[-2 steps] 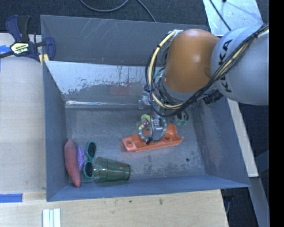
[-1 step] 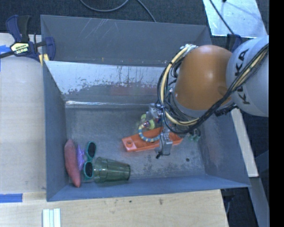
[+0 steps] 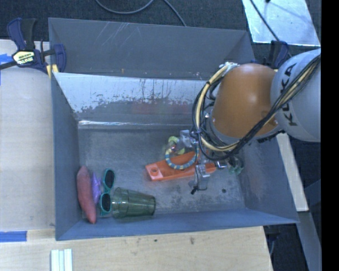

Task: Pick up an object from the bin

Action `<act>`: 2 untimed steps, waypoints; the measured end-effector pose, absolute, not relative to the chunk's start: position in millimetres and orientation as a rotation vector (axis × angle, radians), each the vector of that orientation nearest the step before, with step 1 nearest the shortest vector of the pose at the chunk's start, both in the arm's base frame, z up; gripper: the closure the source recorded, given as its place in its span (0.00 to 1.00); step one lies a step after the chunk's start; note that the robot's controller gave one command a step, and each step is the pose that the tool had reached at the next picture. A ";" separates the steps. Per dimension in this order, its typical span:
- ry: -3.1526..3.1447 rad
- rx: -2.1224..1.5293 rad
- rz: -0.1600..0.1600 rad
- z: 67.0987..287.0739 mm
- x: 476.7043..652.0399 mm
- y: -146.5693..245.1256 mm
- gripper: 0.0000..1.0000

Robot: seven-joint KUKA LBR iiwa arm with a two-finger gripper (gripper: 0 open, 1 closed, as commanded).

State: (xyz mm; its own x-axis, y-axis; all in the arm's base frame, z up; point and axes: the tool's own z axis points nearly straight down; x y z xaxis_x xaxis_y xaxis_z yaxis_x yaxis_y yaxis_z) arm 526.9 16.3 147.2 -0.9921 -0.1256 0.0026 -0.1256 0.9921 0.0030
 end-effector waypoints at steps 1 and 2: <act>-3.145 0.192 0.007 118.7 533.2 11.7 0.00; -3.144 0.049 -0.005 72.7 539.9 2.9 1.00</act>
Offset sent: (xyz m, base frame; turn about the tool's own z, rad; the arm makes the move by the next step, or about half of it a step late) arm 0.0113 -0.0130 -0.0756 0.0940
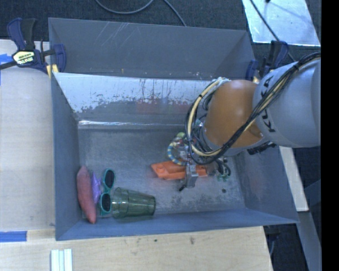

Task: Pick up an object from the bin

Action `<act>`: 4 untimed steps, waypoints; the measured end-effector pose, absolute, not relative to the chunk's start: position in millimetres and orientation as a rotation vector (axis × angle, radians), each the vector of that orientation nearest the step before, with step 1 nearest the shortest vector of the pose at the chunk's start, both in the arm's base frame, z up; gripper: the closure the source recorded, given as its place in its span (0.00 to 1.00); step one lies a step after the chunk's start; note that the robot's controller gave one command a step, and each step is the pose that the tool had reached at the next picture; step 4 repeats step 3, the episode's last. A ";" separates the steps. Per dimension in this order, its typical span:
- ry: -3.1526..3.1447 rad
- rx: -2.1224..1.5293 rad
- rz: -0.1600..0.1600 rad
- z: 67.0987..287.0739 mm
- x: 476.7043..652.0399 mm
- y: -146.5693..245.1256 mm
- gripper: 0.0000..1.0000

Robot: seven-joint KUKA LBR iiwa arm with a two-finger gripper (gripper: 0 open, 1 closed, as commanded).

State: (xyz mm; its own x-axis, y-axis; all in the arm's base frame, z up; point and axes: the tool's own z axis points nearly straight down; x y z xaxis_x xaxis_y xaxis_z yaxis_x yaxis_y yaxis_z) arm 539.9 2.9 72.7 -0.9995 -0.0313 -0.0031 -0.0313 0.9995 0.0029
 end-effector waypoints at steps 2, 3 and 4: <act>3.146 -0.118 0.004 119.1 544.5 6.4 1.00; 3.136 -0.040 0.005 254.5 563.1 15.9 1.00; 3.136 -0.040 0.005 254.5 563.1 15.9 1.00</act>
Offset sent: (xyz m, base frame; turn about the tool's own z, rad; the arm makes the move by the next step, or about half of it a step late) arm 0.0312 0.0155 0.2103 -0.1831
